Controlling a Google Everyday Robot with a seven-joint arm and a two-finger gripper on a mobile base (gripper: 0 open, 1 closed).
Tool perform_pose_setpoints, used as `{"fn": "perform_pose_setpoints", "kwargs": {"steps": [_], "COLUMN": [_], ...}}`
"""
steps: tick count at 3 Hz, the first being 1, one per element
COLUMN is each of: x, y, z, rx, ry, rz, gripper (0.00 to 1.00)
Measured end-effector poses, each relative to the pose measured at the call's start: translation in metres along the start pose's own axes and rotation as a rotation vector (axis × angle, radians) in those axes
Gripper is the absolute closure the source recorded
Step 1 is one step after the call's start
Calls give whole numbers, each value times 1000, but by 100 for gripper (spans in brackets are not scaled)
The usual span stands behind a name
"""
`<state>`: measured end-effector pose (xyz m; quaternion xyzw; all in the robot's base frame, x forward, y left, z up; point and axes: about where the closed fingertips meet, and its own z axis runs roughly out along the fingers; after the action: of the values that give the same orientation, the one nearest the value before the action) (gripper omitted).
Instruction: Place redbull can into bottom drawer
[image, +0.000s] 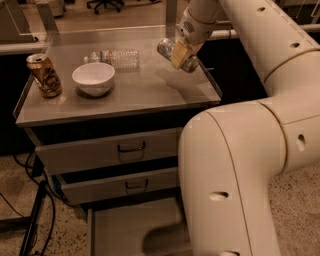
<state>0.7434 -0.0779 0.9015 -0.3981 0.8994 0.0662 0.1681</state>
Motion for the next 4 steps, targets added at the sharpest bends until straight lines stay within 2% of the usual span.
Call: {"fn": "perform_pose_setpoints", "kwargs": {"steps": [1,2,3,4], "x": [-1,-2,7,39], "y": [1,3,7,37], "z": [4,-3,-28,-65], "rx": [-3,17,56,83], "ry": [-2,-8,-52,-103], "rz": [-2,-25,-12,26], "gripper": [100,100,100,100]}}
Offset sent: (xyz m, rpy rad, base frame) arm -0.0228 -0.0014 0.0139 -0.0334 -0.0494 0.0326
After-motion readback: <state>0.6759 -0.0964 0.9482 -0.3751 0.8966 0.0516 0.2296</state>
